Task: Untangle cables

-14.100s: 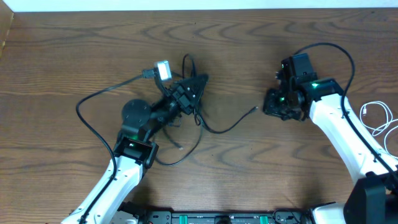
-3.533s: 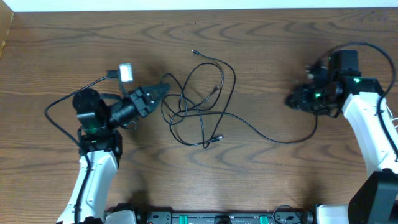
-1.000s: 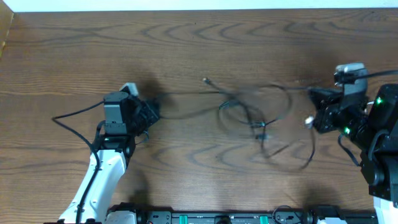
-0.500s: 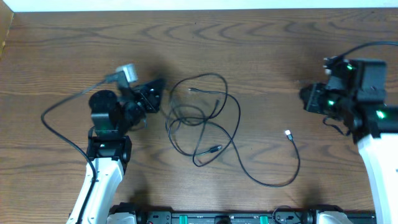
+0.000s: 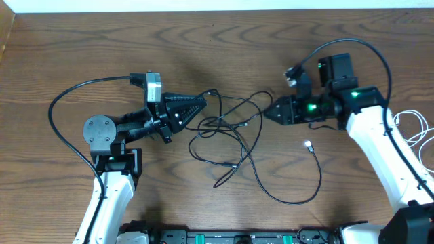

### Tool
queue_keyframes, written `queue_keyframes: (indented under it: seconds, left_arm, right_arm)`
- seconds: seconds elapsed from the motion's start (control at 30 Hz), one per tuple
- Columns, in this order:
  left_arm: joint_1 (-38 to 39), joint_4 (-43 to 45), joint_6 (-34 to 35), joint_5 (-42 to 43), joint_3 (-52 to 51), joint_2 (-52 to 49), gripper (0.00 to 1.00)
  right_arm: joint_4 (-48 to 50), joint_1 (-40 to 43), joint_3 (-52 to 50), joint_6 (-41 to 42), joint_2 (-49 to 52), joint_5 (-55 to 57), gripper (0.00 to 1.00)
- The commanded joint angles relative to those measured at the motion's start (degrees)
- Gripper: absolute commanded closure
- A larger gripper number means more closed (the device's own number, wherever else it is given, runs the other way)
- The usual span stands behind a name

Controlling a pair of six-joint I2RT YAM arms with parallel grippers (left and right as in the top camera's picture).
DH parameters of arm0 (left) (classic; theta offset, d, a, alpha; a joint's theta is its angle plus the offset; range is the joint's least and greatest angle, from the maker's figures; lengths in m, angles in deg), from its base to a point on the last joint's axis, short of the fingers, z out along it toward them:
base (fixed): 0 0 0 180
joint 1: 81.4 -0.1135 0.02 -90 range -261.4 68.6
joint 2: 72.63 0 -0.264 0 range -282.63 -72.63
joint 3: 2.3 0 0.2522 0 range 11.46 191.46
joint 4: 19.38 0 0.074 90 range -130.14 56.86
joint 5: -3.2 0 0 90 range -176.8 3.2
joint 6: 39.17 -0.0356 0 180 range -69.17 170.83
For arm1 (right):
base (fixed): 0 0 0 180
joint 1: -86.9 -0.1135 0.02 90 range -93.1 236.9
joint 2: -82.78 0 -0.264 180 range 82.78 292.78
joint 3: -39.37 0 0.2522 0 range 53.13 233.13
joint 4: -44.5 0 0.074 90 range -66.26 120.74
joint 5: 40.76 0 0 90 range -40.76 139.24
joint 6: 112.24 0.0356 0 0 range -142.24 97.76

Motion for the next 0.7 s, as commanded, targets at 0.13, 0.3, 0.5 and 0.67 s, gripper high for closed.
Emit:
queue_keyframes:
  seconds: [0.13, 0.3, 0.5, 0.67]
  left_arm:
    - [-0.09, 0.5, 6.43, -5.27, 0.42, 0.17, 0.88]
    - [-0.09, 0.46, 13.2, -10.14, 0.42, 0.17, 0.89]
    - [-0.09, -7.63, 13.2, -15.87, 0.42, 0.15, 0.92]
    - [-0.09, -18.53, 13.22, -22.8, 0.42, 0.15, 0.92]
  right_arm:
    - [4.0, -6.82, 0.37, -1.97, 0.28, -3.28, 0.51]
    - [5.33, -11.17, 0.37, -2.43, 0.31, -2.58, 0.51]
    - [5.75, -14.25, 0.37, -2.67, 0.02, -2.67, 0.53]
    - [9.03, -16.68, 0.37, -3.04, -0.04, -4.98, 0.53]
